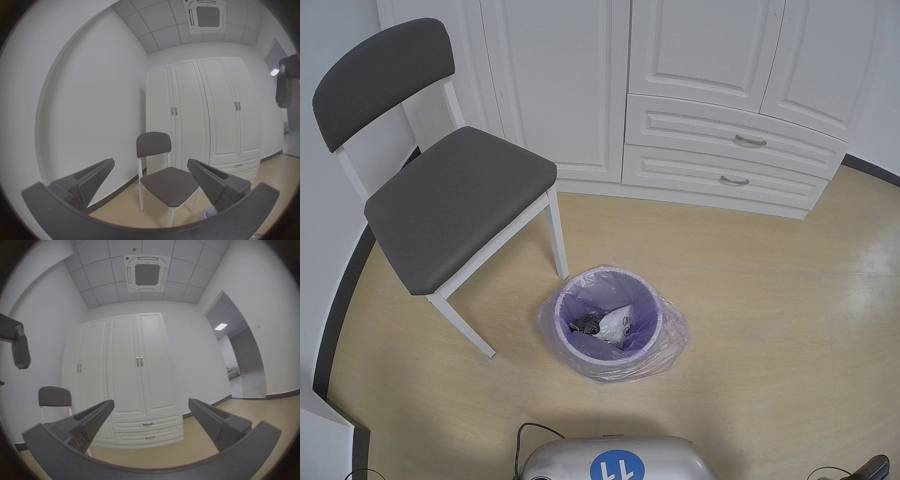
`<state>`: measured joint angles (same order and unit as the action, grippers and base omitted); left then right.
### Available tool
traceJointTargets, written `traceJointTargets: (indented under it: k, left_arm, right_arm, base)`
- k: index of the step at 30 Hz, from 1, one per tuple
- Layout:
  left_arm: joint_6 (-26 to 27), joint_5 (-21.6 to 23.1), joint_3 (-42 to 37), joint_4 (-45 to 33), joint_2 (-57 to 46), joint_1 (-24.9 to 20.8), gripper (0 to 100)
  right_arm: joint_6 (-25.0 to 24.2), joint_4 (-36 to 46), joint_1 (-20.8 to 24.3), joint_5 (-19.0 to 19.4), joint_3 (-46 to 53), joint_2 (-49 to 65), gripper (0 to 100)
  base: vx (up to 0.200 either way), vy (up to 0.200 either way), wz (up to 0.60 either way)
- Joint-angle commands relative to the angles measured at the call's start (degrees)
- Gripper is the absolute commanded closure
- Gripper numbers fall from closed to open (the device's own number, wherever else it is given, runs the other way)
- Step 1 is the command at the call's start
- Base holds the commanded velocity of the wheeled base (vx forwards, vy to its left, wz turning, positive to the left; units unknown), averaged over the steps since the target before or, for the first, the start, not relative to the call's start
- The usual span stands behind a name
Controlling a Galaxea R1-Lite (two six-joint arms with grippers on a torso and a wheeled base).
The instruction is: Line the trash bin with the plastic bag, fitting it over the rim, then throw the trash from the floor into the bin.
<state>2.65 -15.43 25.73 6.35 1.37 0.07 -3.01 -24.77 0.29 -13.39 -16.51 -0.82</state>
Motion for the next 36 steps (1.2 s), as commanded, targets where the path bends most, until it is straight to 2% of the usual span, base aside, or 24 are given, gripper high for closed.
traceJointTargets:
  k: [1,5,11,16,24,29,33,34,36]
  left_arm:
    - [-0.18,-0.12,-2.88,0.33,-1.28,-0.07,0]
    - [-0.27,-0.12,-9.3,1.03,-1.28,-0.07,0]
    - [-1.5,0.32,-19.85,5.25,-1.28,-0.07,0]
    - [-1.94,0.05,-25.38,5.6,-1.28,-0.07,0]
    - [-3.96,-0.12,-25.73,-2.22,-1.28,-0.07,0]
    - [-5.9,1.2,-25.73,-2.57,-1.37,-0.07,0]
    - [-6.16,4.71,-25.65,-3.1,-1.37,-0.07,0]
    - [-6.42,7.87,-25.73,-3.54,-1.37,-0.07,0]
    - [-6.69,11.3,-25.73,-3.89,-1.37,-0.07,0]
  right_arm:
    - [-0.15,-0.1,-0.03,2.57,0.86,0.82,0]
    - [-0.07,-0.19,-0.03,5.3,2.44,0.82,0]
    - [0.2,-0.19,-0.03,6.0,4.64,0.82,0]
    - [0.02,-0.1,-0.03,7.15,5.61,0.82,0]
    - [-1.38,-0.19,-0.03,6.53,9.83,0.82,0]
    - [-1.38,-0.28,-0.03,6.53,12.38,0.82,0]
    - [-0.77,-1.6,-0.03,6.53,15.01,0.82,0]
    - [-0.42,-2.83,-0.03,6.62,16.15,0.82,0]
    - [-0.07,-3.0,-0.03,6.71,16.51,0.82,0]
  base:
    - [0.0,0.0,0.0]
    - [0.0,0.0,0.0]
    - [0.0,0.0,0.0]
    - [0.0,0.0,0.0]
    - [0.0,0.0,0.0]
    - [0.0,0.0,0.0]
    - [0.0,0.0,0.0]
    - [0.0,0.0,0.0]
    - [0.0,0.0,0.0]
